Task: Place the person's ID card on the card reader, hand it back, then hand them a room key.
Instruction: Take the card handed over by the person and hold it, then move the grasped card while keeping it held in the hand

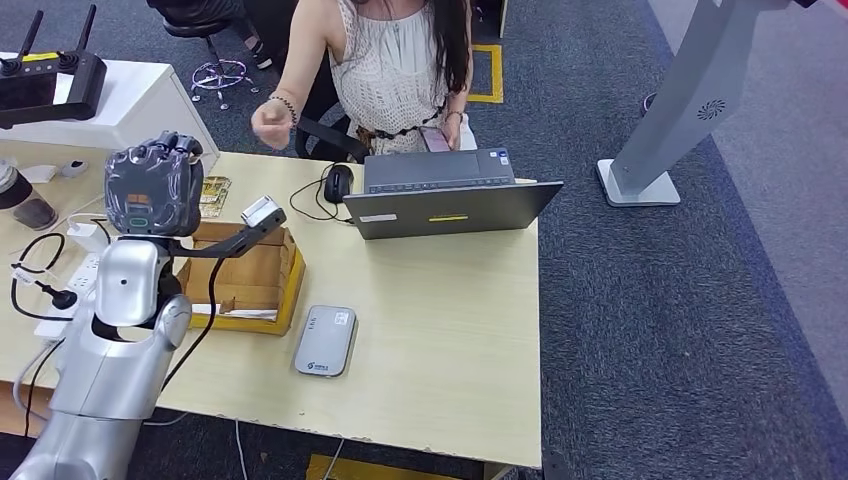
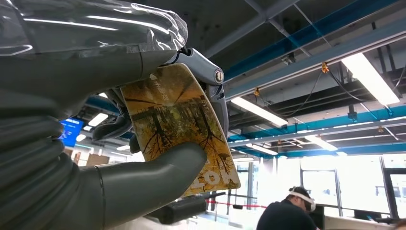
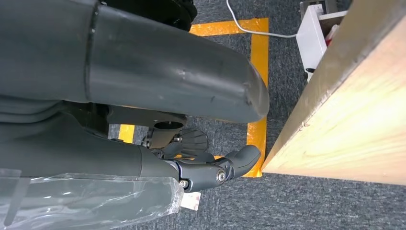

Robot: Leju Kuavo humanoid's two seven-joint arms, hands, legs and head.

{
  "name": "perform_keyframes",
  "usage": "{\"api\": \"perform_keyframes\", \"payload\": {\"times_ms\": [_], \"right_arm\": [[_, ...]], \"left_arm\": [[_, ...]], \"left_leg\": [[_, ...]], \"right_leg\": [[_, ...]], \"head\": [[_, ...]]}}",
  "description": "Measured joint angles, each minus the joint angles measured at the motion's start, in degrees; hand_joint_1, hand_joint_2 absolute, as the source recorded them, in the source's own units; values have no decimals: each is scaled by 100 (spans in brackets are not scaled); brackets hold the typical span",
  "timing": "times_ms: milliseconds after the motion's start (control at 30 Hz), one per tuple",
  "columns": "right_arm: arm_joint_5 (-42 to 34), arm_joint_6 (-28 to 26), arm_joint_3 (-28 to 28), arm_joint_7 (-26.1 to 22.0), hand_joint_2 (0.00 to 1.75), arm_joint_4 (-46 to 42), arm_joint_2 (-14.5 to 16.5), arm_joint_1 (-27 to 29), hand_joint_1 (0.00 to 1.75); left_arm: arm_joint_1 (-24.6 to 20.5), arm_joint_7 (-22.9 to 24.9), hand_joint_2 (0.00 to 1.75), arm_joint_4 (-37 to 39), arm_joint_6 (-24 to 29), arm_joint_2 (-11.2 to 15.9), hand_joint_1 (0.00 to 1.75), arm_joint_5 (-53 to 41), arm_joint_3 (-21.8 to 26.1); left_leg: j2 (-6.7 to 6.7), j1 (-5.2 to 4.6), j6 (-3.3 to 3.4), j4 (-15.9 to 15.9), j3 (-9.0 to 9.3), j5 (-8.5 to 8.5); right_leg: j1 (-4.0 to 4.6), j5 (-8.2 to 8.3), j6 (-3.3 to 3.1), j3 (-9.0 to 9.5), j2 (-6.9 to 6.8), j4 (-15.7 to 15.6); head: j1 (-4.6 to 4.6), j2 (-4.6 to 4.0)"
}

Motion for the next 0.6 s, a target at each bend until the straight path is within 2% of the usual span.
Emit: {"api": "perform_keyframes", "payload": {"times_ms": [133,367,600], "right_arm": [[64,9,-45,1,0,-2,9,0,0],[99,-33,-173,91,0,-6,64,-6,0],[169,-50,-286,93,0,-10,92,3,0]], "left_arm": [[320,-38,175,-111,73,-304,175,0,-33],[905,-68,175,-178,48,-822,175,0,-406],[1262,81,175,-22,-245,-1152,175,0,-491]], "left_leg": [[-1,-1,0,1,0,-1],[0,-2,1,1,-2,-1],[0,-1,1,1,-2,-1]], "right_leg": [[-1,0,0,0,-1,-2],[-1,0,0,-1,0,-3],[-1,0,0,-2,-1,-2]], "head": [[1,0],[-1,0],[-1,0]]}}
